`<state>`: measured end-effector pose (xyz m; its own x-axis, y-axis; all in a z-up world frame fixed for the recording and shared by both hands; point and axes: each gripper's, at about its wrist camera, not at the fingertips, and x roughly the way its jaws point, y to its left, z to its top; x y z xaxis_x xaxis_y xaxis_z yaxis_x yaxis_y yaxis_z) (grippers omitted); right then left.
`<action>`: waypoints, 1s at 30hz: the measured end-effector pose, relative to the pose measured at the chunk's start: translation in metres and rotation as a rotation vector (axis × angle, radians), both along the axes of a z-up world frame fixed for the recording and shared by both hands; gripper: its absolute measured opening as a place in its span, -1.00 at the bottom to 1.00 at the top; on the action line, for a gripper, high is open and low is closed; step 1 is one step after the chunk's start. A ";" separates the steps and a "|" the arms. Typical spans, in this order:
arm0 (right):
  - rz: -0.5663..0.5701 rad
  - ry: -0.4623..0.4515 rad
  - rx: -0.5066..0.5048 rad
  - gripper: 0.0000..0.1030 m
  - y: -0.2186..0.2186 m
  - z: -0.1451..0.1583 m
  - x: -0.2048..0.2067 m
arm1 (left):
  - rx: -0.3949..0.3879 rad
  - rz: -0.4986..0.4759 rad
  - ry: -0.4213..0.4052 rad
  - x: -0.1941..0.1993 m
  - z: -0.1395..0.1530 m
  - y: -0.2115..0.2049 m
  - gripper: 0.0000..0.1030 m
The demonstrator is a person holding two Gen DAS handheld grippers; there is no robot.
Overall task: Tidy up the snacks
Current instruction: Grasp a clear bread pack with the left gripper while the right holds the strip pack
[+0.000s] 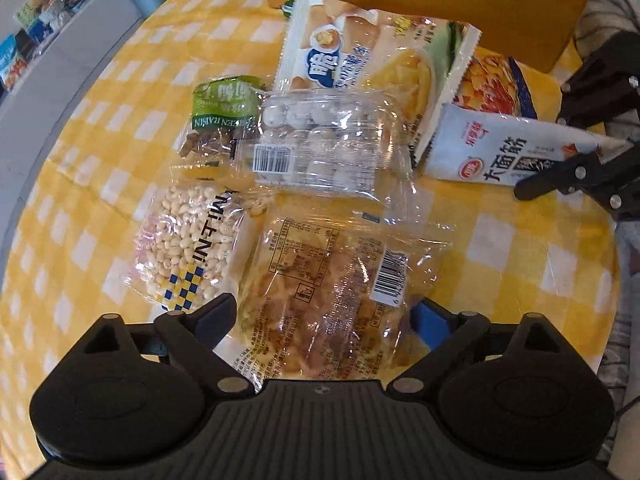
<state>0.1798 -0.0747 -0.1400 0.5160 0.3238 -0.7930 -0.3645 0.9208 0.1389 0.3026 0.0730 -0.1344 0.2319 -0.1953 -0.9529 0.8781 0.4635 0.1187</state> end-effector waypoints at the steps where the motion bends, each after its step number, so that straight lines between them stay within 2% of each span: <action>1: 0.000 -0.001 0.001 -0.84 0.000 0.000 0.000 | -0.017 0.012 0.019 0.003 -0.002 0.003 1.00; 4: -0.001 -0.003 0.000 -0.84 0.000 0.000 -0.001 | -0.055 0.089 0.100 0.018 -0.007 0.010 1.00; 11: -0.011 0.004 0.013 -0.84 -0.002 0.000 0.000 | -0.045 0.187 0.108 0.017 -0.013 0.005 1.00; 16: -0.008 -0.007 -0.003 -0.84 0.001 0.000 -0.002 | -0.081 0.338 0.086 0.003 -0.012 0.015 1.00; 24: -0.021 -0.009 0.007 -0.84 0.000 -0.001 -0.003 | -0.120 0.513 0.059 -0.026 -0.006 0.020 1.00; 30: -0.035 -0.009 0.013 -0.84 -0.001 -0.001 -0.003 | -0.204 0.636 -0.028 -0.056 -0.006 0.027 1.00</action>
